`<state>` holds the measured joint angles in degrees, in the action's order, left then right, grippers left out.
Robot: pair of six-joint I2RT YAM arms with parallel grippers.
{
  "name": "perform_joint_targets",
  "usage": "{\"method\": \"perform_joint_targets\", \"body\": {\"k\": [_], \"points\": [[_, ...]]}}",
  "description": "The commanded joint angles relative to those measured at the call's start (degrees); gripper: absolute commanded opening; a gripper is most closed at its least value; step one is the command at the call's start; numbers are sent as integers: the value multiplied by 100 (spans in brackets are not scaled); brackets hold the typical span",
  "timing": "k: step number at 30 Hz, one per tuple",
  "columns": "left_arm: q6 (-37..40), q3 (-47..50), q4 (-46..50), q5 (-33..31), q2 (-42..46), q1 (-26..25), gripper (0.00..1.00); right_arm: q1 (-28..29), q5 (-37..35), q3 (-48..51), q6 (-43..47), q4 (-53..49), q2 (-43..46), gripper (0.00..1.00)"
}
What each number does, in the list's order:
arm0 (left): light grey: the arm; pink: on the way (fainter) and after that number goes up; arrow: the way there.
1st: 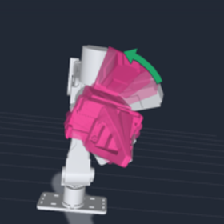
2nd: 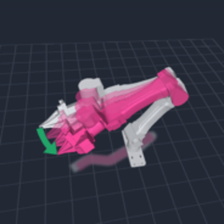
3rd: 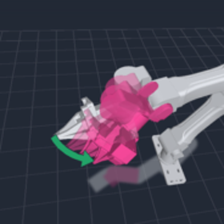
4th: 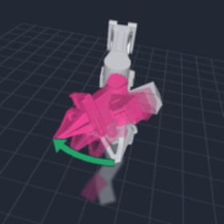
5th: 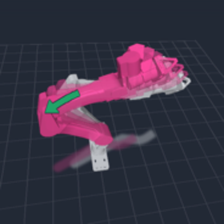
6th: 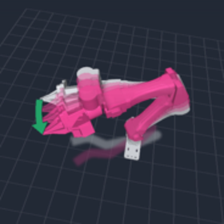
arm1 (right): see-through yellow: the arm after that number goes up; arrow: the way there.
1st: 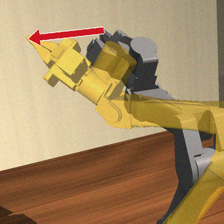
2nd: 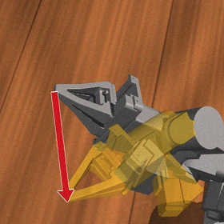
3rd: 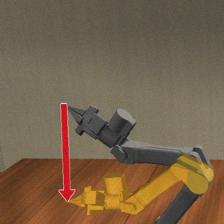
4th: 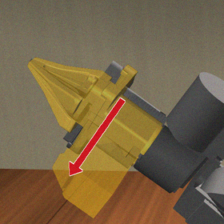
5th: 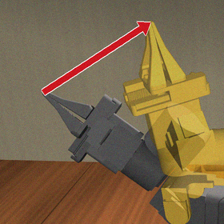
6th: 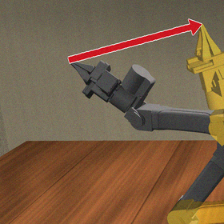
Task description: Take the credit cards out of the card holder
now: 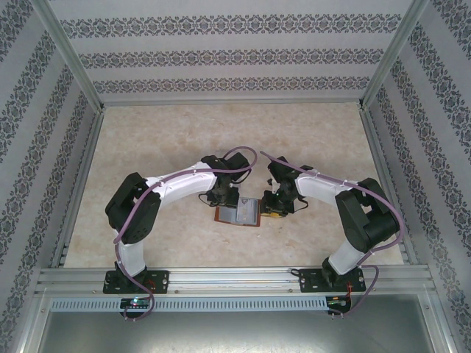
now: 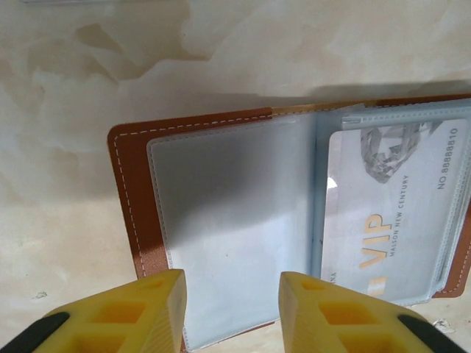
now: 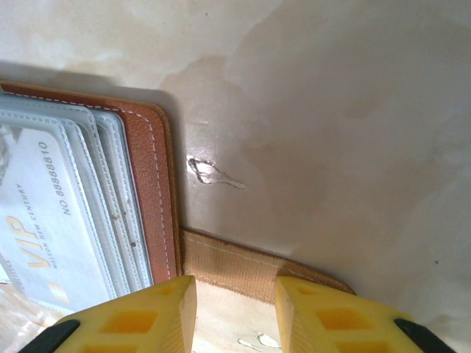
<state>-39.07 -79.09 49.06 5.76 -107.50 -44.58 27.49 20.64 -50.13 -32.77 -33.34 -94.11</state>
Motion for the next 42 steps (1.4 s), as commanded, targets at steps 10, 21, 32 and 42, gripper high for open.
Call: {"method": "perform_joint_targets", "body": {"k": [10,21,32,42], "points": [[-107,303,-927,1103,116,1,18,2,-111,30,-6,-251,176,35],[-217,1020,-1481,1291,140,243,4,103,161,-40,-278,-34,401,34],[-349,1481,-1716,1527,320,265,4,203,262,-266,-346,105,119,33],[-445,1562,-1792,1639,605,265,5,228,336,-468,-316,162,-173,33]]}}
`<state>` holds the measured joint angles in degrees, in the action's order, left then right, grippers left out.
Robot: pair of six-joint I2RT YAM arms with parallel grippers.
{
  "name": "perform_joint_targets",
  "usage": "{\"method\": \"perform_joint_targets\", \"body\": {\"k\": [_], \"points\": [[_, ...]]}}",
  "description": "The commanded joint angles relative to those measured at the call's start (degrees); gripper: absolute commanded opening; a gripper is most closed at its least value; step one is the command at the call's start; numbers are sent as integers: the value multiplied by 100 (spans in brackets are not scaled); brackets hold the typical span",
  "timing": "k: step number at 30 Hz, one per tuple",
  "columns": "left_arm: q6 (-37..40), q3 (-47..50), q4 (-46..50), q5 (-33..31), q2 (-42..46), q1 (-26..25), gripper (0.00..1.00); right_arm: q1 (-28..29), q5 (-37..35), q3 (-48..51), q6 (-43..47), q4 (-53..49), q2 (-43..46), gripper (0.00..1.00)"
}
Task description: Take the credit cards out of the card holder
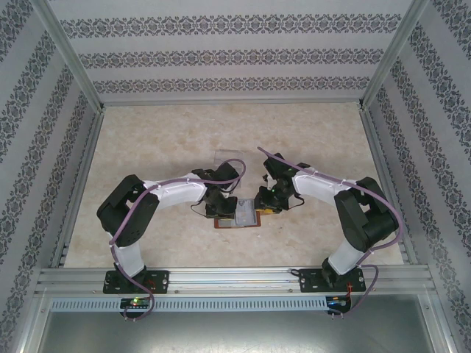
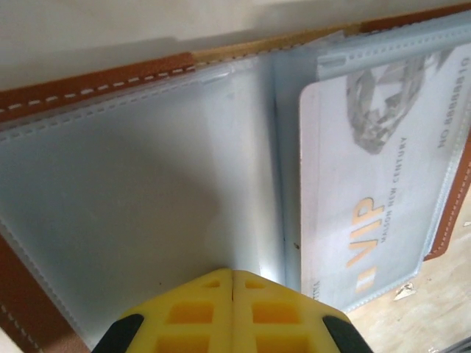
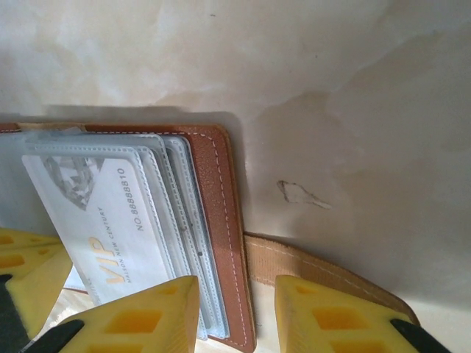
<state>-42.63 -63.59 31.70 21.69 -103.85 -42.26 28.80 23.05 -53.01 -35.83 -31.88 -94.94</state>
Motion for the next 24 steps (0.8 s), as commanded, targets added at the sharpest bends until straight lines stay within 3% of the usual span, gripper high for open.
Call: {"method": "perform_joint_targets", "body": {"k": [1,9,24], "points": [[-94,-16,-36,15,266,41,5,106,109,-200,-1,15,-112,33],[-118,-239,-119,20,462,102,15,178,157,-371,84,-37,-232,36],[-219,-352,-469,274,116,130,20,232,48,-606,201,-198,-686,36]]}}
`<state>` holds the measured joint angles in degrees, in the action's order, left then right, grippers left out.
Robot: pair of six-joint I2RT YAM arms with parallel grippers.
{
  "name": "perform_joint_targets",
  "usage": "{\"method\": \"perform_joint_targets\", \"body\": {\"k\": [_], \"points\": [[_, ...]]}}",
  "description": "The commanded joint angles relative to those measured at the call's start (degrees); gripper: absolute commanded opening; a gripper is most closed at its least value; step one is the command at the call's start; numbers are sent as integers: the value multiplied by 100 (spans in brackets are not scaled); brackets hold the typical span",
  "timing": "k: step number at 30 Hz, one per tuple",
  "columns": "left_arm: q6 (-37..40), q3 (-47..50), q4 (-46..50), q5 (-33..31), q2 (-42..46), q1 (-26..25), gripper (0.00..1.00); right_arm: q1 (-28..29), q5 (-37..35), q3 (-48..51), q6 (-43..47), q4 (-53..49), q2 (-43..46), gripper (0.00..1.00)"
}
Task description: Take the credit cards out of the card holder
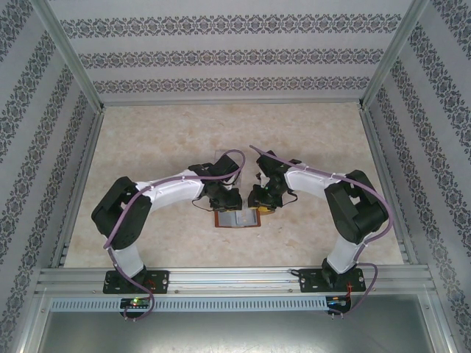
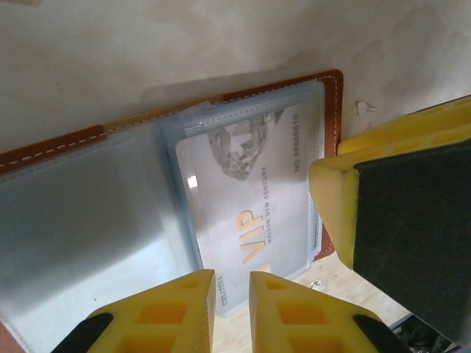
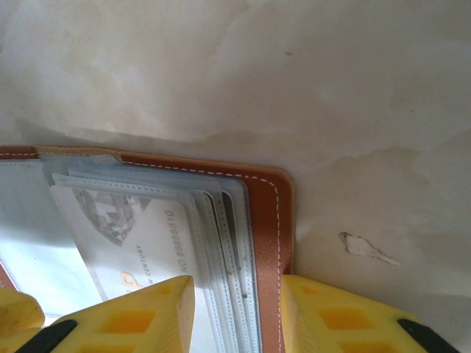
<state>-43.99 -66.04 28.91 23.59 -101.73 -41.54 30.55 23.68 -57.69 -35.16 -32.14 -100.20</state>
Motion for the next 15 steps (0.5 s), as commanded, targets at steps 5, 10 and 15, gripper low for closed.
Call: {"method": "perform_joint_targets", "body": {"k": [5,10,15], "points": [[-80,-96,-207,78,-221,57,20,66,-98,-121,138,-187,-225,36],[-51,-97,-186,73,-365,65,19,66,-109,-78,145,-188,-230,36],[-48,-84,-155,26,-415,67,19,59,-126,-58,137,-185,-210,36]]}}
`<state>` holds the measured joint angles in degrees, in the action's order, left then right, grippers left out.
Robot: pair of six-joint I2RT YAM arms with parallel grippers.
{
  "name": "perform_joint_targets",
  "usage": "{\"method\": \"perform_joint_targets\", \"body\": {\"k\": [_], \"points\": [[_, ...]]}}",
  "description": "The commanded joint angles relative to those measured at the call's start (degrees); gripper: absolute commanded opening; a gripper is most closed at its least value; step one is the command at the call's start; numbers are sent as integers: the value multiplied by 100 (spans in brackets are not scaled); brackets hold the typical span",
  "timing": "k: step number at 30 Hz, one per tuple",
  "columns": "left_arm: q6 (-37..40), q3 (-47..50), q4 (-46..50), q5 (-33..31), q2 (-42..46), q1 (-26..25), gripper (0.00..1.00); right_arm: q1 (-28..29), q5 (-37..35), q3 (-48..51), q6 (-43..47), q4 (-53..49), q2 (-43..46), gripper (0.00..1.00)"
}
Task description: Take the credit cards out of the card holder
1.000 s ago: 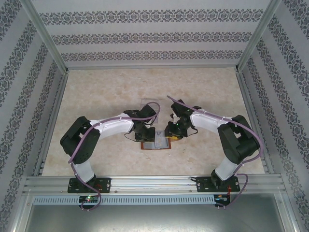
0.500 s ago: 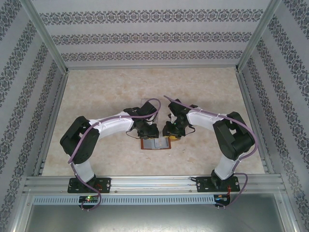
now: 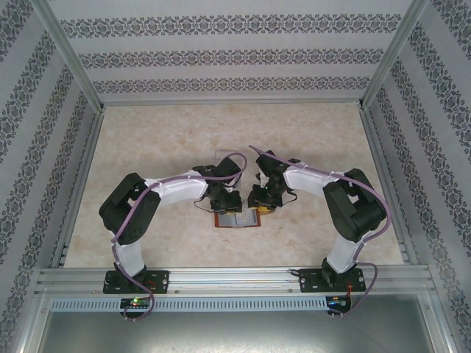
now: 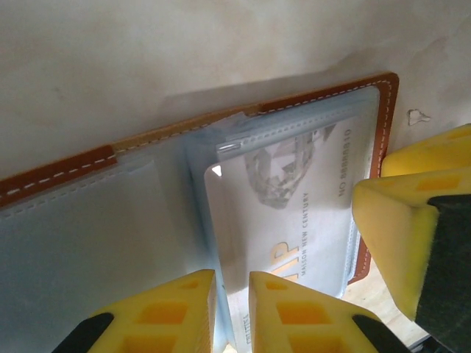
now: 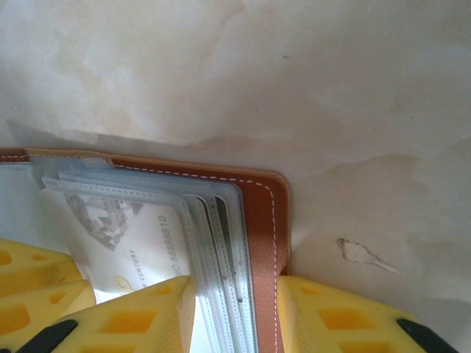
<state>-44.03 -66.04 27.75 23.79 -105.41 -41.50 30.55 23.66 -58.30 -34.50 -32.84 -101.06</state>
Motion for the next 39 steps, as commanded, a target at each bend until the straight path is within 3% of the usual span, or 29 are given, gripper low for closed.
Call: {"method": "perform_joint_targets", "body": {"k": [1,39], "points": [[-27,-75,-20,-3,-51,71,19,55,-125,-5,67,-113,-125,36],[67,8,156,-97,-65,69,15,153,-794,-33,84,-535,-203,39]]}}
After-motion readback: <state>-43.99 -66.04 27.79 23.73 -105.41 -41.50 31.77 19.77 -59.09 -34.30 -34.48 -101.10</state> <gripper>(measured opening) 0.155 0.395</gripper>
